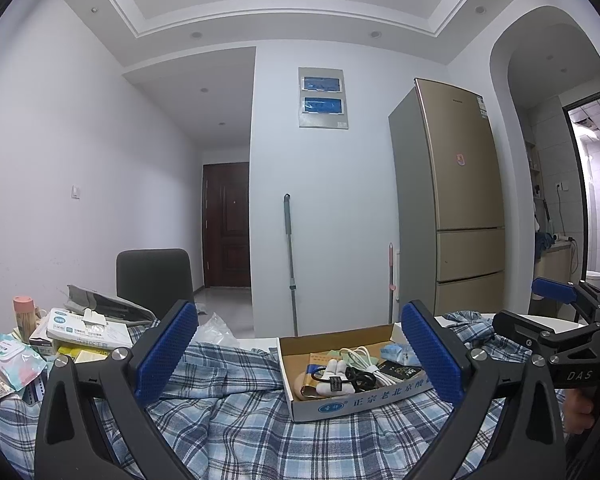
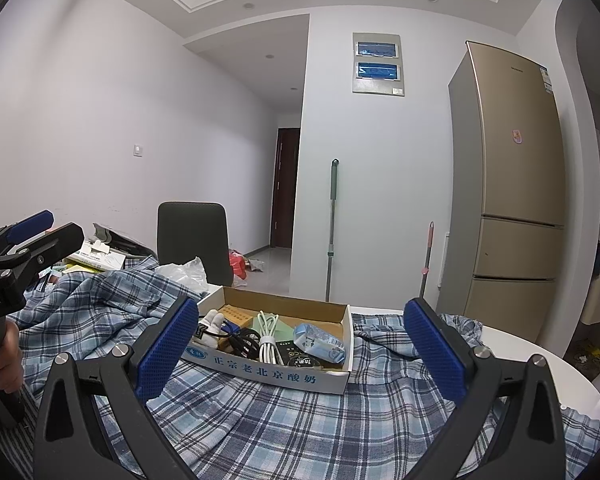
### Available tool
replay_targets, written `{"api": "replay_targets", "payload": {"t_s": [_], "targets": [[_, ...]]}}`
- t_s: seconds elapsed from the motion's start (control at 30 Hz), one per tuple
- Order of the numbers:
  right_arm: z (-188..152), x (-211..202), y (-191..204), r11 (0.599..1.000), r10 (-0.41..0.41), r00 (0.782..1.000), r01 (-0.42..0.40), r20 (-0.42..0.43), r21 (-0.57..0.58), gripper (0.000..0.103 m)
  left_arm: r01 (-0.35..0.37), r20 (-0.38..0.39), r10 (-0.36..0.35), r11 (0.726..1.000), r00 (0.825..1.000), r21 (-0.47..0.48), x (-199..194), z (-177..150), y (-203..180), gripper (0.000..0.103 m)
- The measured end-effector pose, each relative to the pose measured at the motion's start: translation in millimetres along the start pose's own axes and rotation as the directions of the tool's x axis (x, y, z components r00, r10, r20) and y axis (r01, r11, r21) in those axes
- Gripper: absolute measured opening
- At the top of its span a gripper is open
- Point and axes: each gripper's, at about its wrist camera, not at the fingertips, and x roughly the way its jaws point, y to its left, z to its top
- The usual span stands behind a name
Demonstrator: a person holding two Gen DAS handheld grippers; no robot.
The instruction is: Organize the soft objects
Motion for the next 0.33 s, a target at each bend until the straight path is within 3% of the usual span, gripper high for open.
{"api": "replay_targets", "payload": {"t_s": [0.33], "targets": [[0.0,0.2,-0.2,1.000,0.000,1.000,0.000,0.000,0.000,0.102,-0.001,0.001,0.001,1.000,1.000,-0.002,-0.6,0.0,0.1,0.103]]}}
